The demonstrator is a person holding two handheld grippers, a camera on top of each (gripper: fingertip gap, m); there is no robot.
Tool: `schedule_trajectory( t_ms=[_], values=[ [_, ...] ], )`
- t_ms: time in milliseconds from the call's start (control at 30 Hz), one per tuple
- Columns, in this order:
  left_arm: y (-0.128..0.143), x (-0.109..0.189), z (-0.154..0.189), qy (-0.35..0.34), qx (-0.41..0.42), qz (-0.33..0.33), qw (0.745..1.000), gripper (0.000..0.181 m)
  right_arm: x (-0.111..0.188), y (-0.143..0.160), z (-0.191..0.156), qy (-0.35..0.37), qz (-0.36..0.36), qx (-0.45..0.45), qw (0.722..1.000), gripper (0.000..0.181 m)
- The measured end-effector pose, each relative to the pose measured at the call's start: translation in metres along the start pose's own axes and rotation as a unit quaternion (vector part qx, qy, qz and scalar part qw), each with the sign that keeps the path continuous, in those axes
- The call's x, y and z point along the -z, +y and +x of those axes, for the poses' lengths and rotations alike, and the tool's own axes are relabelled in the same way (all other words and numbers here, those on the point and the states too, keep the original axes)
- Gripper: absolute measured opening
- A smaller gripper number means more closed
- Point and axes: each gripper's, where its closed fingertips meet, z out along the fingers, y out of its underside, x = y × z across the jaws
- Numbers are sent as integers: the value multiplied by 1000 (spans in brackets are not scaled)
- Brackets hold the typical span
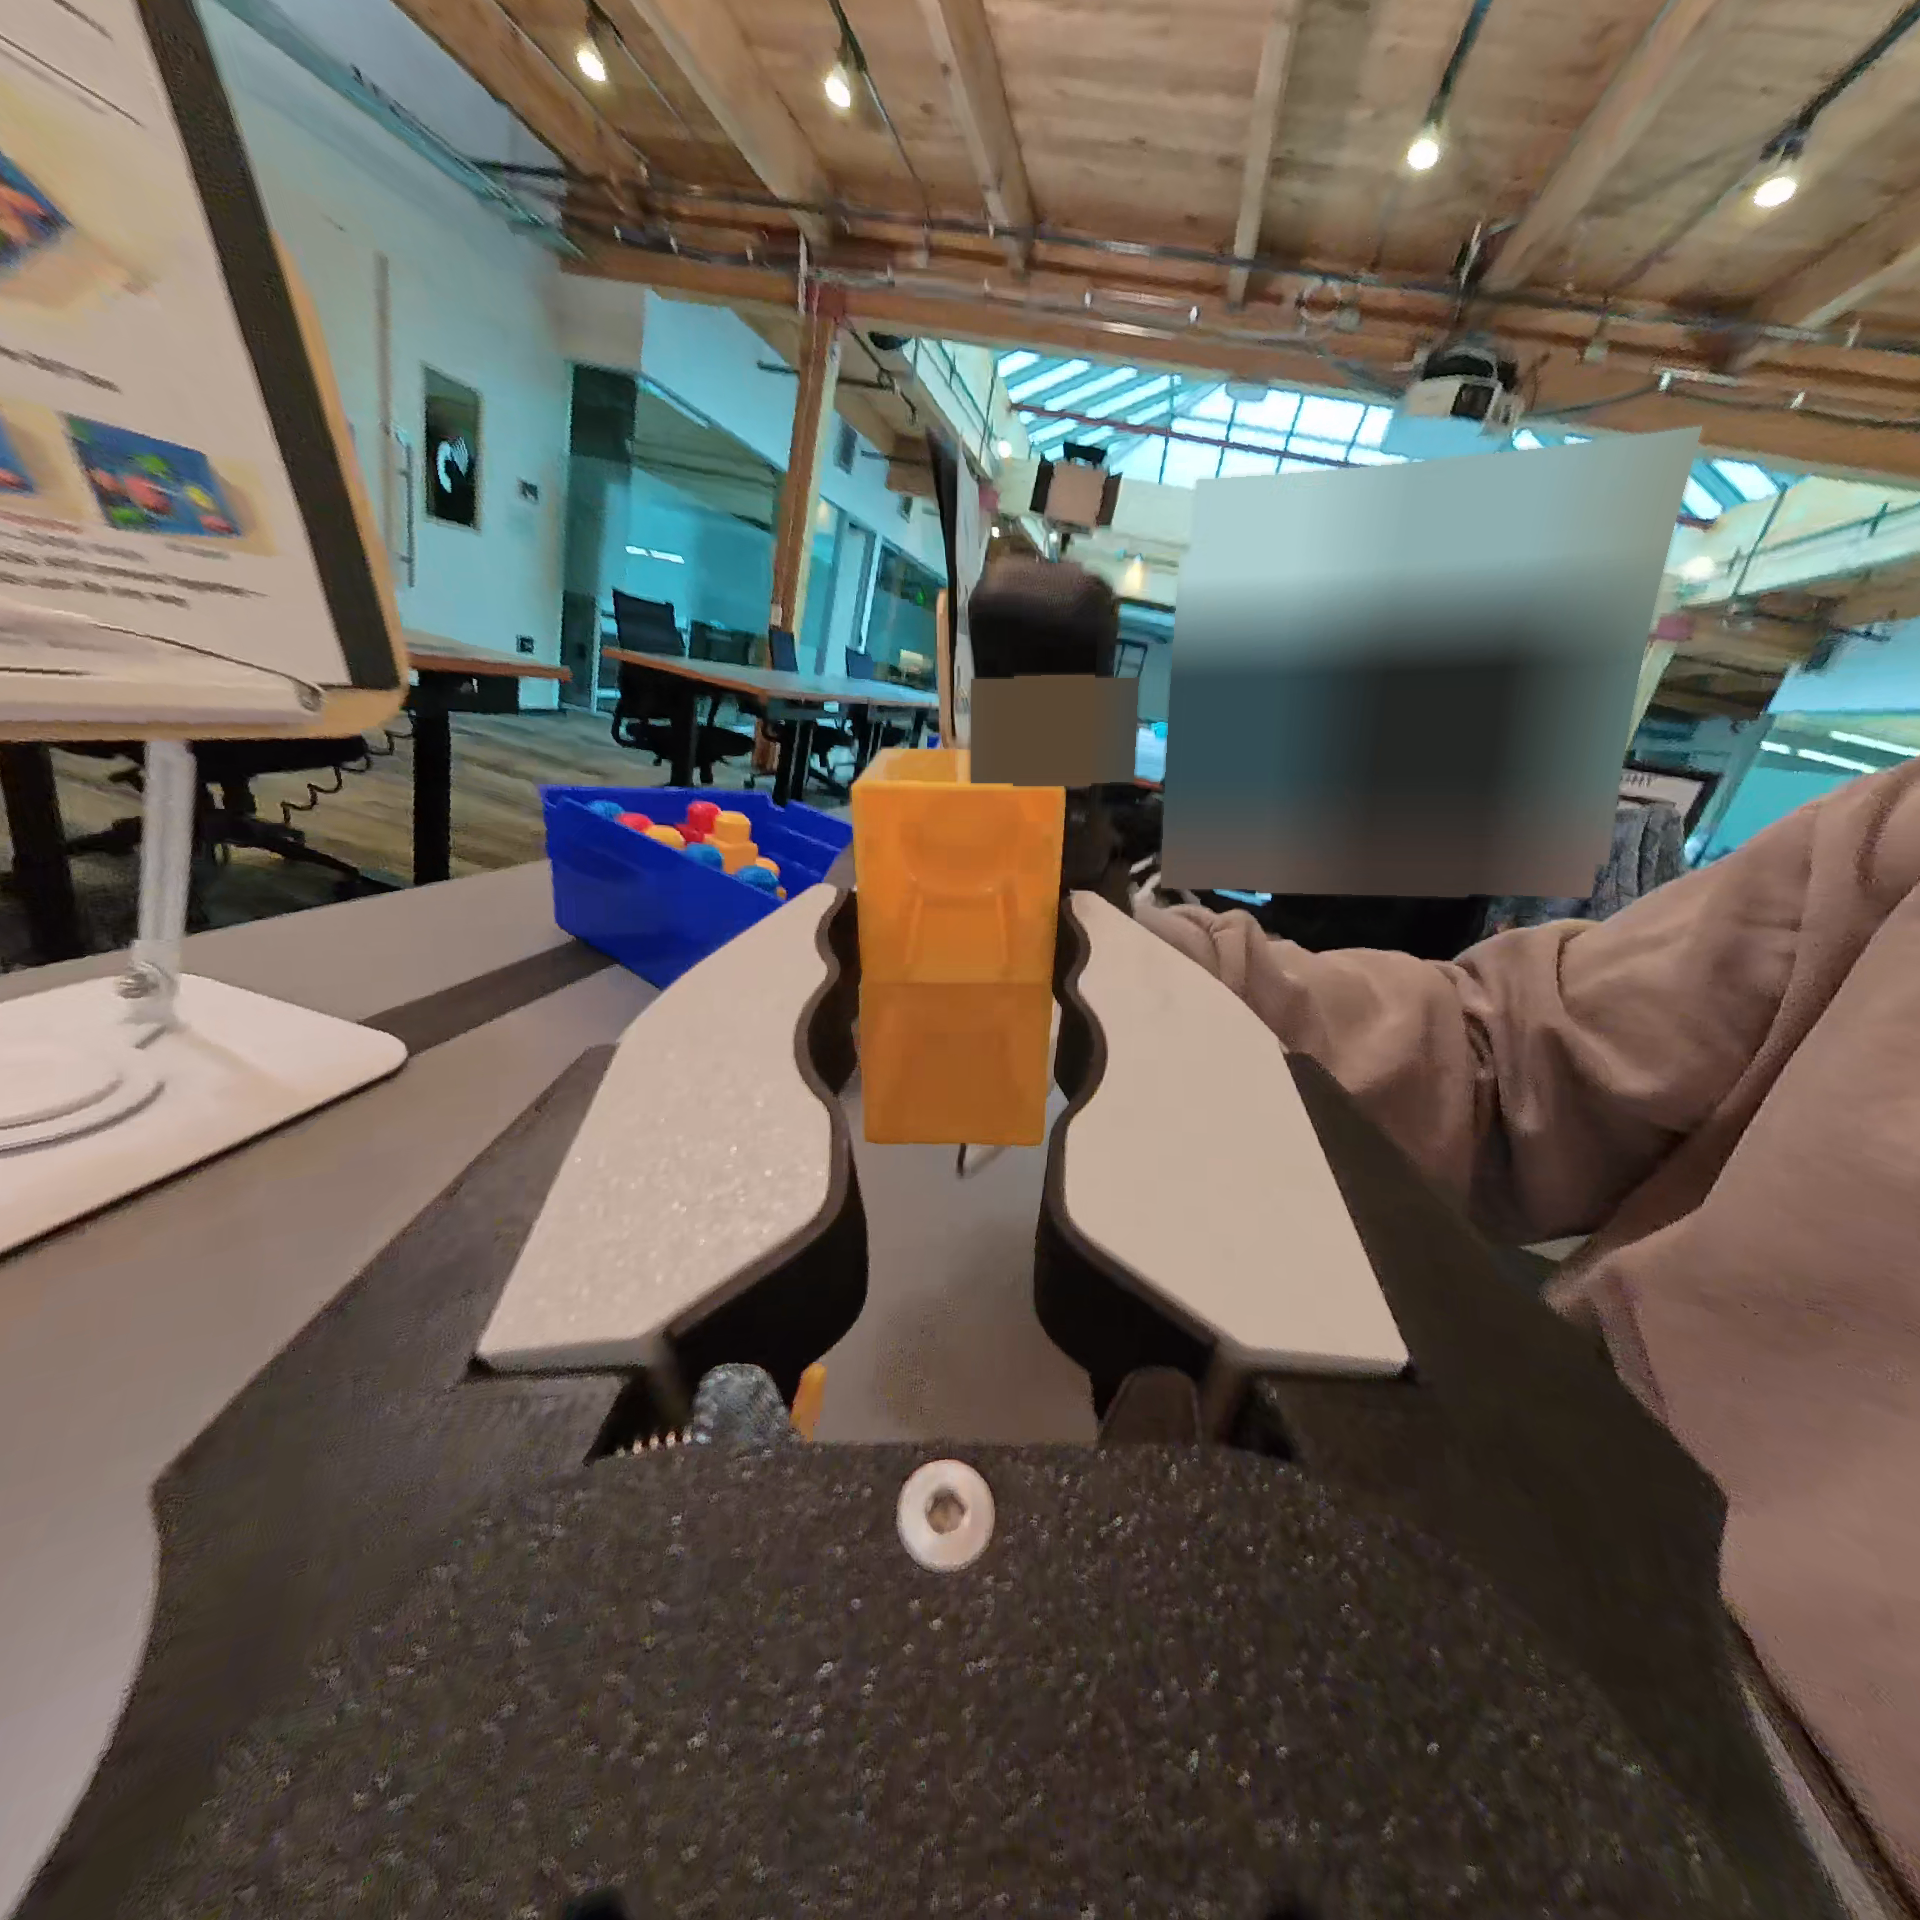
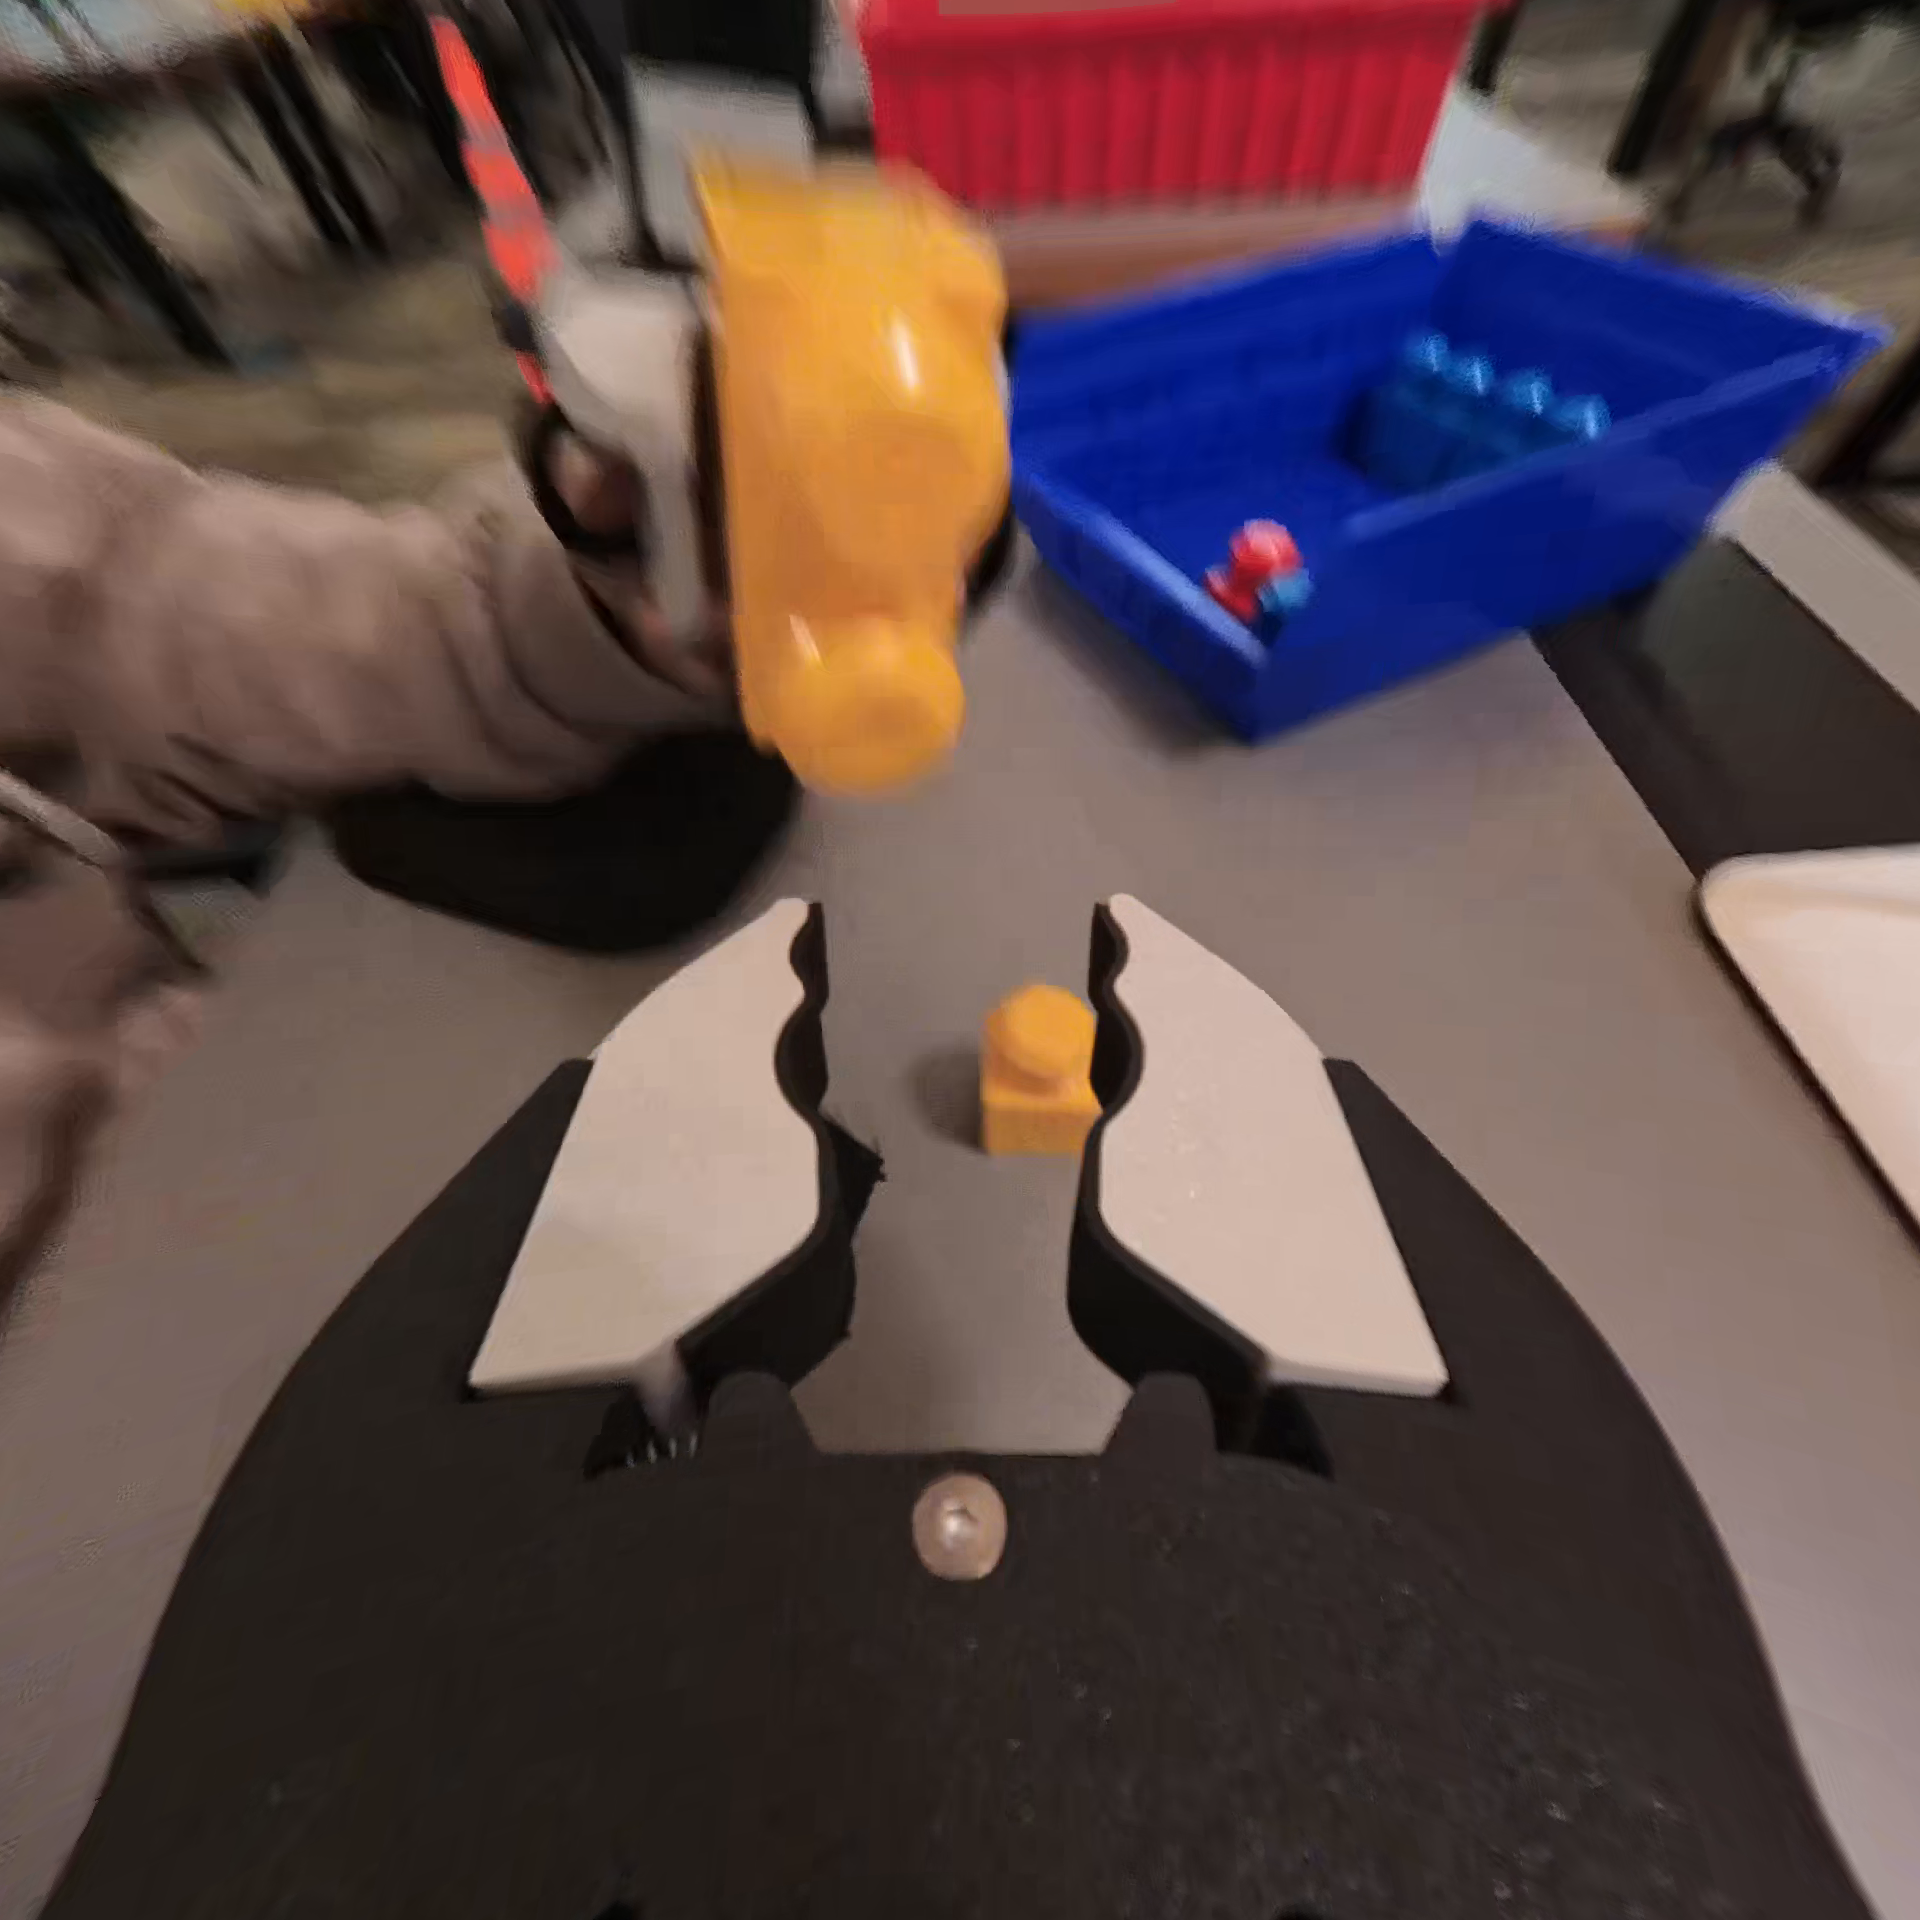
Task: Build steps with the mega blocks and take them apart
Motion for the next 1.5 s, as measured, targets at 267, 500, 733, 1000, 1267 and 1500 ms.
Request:
schedule_trajectory(
  t_ms=[267,500,733,1000,1267,1500],
  values=[
    [-5,24,-21,-32,-28,0,999,36,-56,83,24,47,-208,28,977,49],
    [0,18,-15,-22,-27,1,999,36,-19,35,23,39,-36,-20,998,34],
    [4,-4,16,35,-10,13,999,36,84,-63,-6,-25,318,-58,946,34],
    [22,-14,22,49,-16,-24,998,36,54,-56,-27,-43,300,-57,951,34],
    [61,-7,20,77,-30,-149,985,36,37,-12,-31,-28,109,1,994,34],
    [74,-15,24,79,-41,-169,982,36,41,13,-34,-9,85,-23,996,34]
  ],
)
